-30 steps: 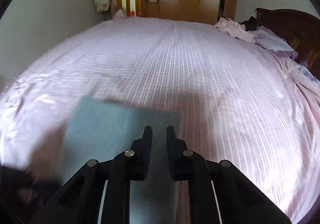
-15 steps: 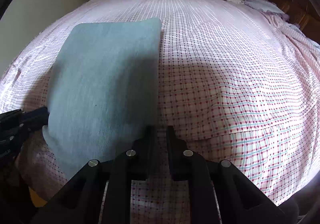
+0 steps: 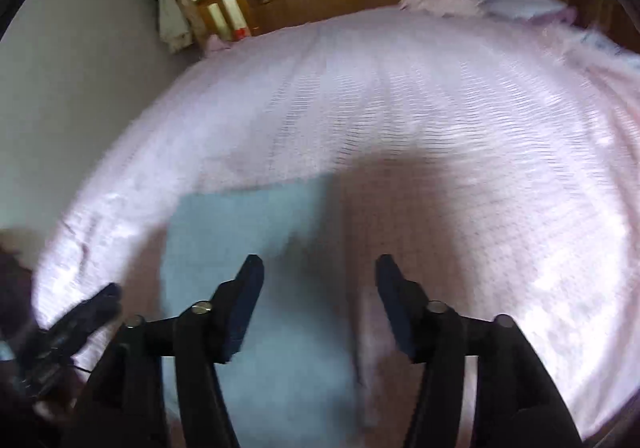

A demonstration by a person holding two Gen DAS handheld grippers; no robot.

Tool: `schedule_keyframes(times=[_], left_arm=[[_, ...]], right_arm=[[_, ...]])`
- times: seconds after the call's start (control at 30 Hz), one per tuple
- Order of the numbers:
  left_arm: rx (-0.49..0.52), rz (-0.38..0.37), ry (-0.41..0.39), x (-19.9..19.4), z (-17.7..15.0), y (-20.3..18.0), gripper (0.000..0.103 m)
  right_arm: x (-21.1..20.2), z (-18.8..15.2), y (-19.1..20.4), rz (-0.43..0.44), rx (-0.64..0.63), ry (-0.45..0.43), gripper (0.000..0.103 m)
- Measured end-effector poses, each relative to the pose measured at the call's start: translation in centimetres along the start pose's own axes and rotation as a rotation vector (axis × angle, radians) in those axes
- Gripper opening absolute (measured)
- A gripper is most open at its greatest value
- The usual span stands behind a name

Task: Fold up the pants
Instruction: 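Open both grippers and reposition them over the folded pants, then grasp the pants edge with the left gripper while the right gripper pinches the corner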

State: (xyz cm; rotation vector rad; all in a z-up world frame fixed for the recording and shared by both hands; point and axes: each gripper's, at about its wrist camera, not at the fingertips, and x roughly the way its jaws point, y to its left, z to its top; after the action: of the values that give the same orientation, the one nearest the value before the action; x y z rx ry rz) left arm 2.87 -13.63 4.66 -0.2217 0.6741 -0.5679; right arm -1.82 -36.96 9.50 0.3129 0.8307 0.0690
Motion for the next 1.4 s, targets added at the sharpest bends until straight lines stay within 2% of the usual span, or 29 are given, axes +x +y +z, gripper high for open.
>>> schedule_keyframes(times=[0.03,0.07,0.1,0.17,0.23,0.3,0.37,0.4,0.43,0.47,0.5,0.57,0.63,0.7,0.77,0.83,0.87,0.9,0.93,0.97,1.03,1.1,1.2,1.27,1.3,1.37,1.4], left_arm=[[-0.046,0.003,0.011,0.7,0.6,1.2,0.052],[-0.117,-0.016,0.04,1.7,1.2,2.8,0.071],[-0.197,-0.059,0.087,2.8,1.7,4.6,0.076],[-0.386,-0.201,0.25,5.9,1.7,8.1,0.075],[-0.455,-0.263,0.26,6.7,1.7,9.5,0.075],[-0.444,-0.306,0.27,6.9,1.9,8.9,0.075],[-0.394,-0.37,0.299,7.1,1.8,6.9,0.075],[-0.352,-0.371,0.313,7.1,1.4,5.9,0.075],[-0.27,-0.331,0.309,7.0,0.8,4.3,0.075],[-0.22,-0.291,0.299,6.9,0.3,3.4,0.075],[-0.171,-0.247,0.286,6.8,-0.3,2.6,0.075],[-0.176,-0.202,0.246,6.5,-1.5,2.3,0.076],[-0.235,-0.231,0.195,5.7,-2.8,2.9,0.076],[-0.319,-0.302,0.155,4.9,-3.8,4.3,0.074],[-0.407,-0.373,0.13,4.6,-4.3,5.7,0.07],[-0.488,-0.415,0.123,5.3,-4.7,7.2,0.062],[-0.518,-0.414,0.13,5.7,-4.9,7.7,0.053],[-0.533,-0.407,0.141,6.1,-5.0,7.9,0.043],[-0.527,-0.385,0.165,6.6,-5.0,7.8,0.035],[-0.516,-0.367,0.181,6.8,-4.9,7.9,0.032],[-0.499,-0.336,0.197,7.0,-4.4,7.6,0.028],[-0.483,-0.299,0.21,7.1,-3.2,7.2,0.02],[-0.416,-0.215,0.149,5.3,-0.2,6.4,0.016],[-0.346,-0.143,0.087,3.2,2.5,5.7,0.015],[-0.287,-0.118,0.048,2.0,4.2,5.1,0.015],[-0.106,-0.013,-0.06,-0.8,8.0,3.3,0.014],[0.019,0.068,-0.122,-2.2,9.9,1.8,0.014]], right_arm=[[1.0,0.6,-0.1,-0.016,0.007,0.018,0.054],[1.8,0.8,0.0,-0.04,0.004,0.039,0.055],[2.3,0.7,0.2,-0.055,-0.001,0.055,0.055],[2.9,0.0,0.8,-0.068,-0.012,0.072,0.056],[2.3,-0.9,2.0,-0.14,-0.053,0.022,0.057],[0.9,-1.0,3.2,-0.206,-0.096,-0.058,0.057],[-0.5,-0.4,4.9,-0.204,-0.14,-0.095,0.063],[-1.3,0.4,6.5,-0.191,-0.179,-0.099,0.073],[-1.5,1.2,7.8,-0.177,-0.215,-0.083,0.086],[-1.3,1.9,9.4,-0.157,-0.268,-0.042,0.094],[-0.2,3.1,11.9,-0.12,-0.357,0.055,0.098],[1.9,4.4,15.1,-0.128,-0.429,0.168,0.098],[6.1,5.0,17.8,-0.234,-0.477,0.354,0.098],[9.6,4.6,19.5,-0.306,-0.505,0.503,0.098],[12.4,3.4,20.7,-0.39,-0.531,0.622,0.098],[14.2,2.2,21.1,-0.441,-0.549,0.7,0.096],[15.1,1.7,21.3,-0.483,-0.566,0.713,0.094],[16.1,1.1,21.3,-0.552,-0.592,0.708,0.081],[16.6,0.9,21.3,-0.586,-0.605,0.706,0.071],[17.2,0.7,21.0,-0.612,-0.607,0.704,0.066],[17.0,1.5,20.5,-0.601,-0.563,0.675,0.042],[15.6,3.7,19.6,-0.536,-0.458,0.627,0.023],[12.5,7.6,19.0,-0.446,-0.29,0.544,0.019],[8.9,10.7,19.1,-0.327,-0.212,0.454,0.019],[6.5,12.5,19.6,-0.253,-0.2,0.382,0.018],[2.3,15.3,20.2,-0.106,-0.19,0.238,0.018],[0.6,16.2,20.2,-0.049,-0.183,0.177,0.018]])
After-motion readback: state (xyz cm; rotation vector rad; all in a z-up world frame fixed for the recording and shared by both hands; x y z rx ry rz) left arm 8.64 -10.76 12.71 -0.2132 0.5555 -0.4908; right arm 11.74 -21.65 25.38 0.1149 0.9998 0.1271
